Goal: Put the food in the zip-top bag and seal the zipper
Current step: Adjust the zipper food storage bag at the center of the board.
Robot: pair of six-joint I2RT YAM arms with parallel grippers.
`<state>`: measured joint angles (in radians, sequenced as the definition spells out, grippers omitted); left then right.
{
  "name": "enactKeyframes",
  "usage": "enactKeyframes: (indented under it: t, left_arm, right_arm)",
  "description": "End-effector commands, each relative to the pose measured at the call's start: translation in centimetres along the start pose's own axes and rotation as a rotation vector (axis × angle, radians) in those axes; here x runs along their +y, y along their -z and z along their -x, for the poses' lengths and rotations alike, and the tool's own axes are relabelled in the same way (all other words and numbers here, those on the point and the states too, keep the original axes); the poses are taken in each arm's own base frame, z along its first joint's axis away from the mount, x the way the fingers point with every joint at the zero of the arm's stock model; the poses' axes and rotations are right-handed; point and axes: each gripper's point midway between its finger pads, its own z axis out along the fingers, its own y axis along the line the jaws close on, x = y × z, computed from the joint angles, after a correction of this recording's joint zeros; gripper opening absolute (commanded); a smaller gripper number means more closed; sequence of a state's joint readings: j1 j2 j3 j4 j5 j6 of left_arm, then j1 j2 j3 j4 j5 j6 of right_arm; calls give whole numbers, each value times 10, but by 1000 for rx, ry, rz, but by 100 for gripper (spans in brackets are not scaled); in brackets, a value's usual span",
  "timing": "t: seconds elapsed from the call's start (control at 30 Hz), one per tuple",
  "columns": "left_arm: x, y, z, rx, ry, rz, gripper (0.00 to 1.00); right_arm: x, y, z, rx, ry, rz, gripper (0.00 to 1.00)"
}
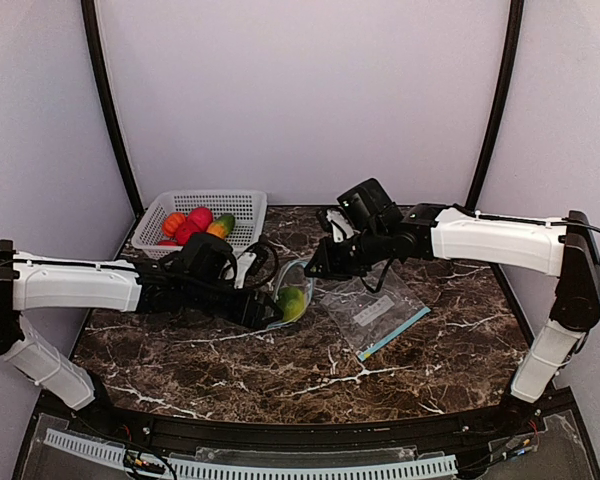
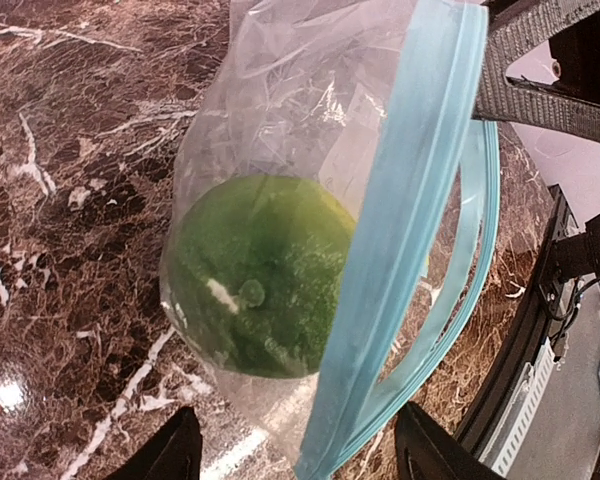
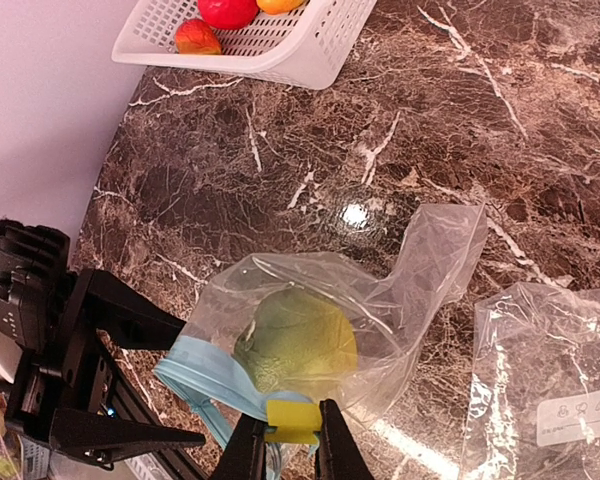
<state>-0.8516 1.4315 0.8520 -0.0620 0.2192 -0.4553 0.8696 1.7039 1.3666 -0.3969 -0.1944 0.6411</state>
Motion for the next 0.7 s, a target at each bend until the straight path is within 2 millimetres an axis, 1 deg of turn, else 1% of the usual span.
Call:
enactKeyframes:
  t: [0.0,0.03,0.07,0.1,0.13,0.17,0.2,0.27,0.37,0.4,0.53,0.57,0.6,0.63,0.67]
  left_arm:
    - [-3,-3,4,9,-40,37,55]
    - [-3,-5,2,15,-41,41,51]
    - [-2,-6,3,15,-43,49,42]
    - [-2,-7,3,19,-46,54,37]
    - [-2,-7,3,23,-49,61,26]
    - [-2,-6,2,28,-55,64,21]
    - [-4,-5,4,25,-60,65,11]
    - [-9,-1,9,16,-73,54,2]
    - [-18,9,17,2,-87,35,1]
    - [-24,14,24,-16,-90,18,1]
    - [-44,28,38,-52,-82,-55,1]
    - [-47,30,41,-61,-81,-61,1]
    - [-46,30,42,-61,-84,-53,1]
    - [-42,30,43,-58,-85,-26,1]
    - [-37,26,40,-40,-89,-8,1]
  right_arm:
    - [1,6,7,-33,-5,9,0]
    - [0,6,7,-33,-4,7,0]
    - [0,6,7,-35,-4,6,0]
    - [-1,6,7,-34,-4,2,0]
    - [-2,6,7,-35,-5,-2,0]
    - [-4,6,7,-37,-4,-11,0]
    - [-5,6,6,-38,-5,-21,0]
    - [-11,8,8,-46,-1,-53,0]
    - [-22,11,13,-65,12,-135,0]
    - [-27,13,14,-68,16,-164,0]
    - [-48,24,20,-93,39,-303,0]
    - [-53,27,20,-95,44,-335,0]
    - [-56,29,20,-93,48,-355,0]
    - [-56,30,20,-93,54,-357,0]
    - [-54,30,19,-87,60,-343,0]
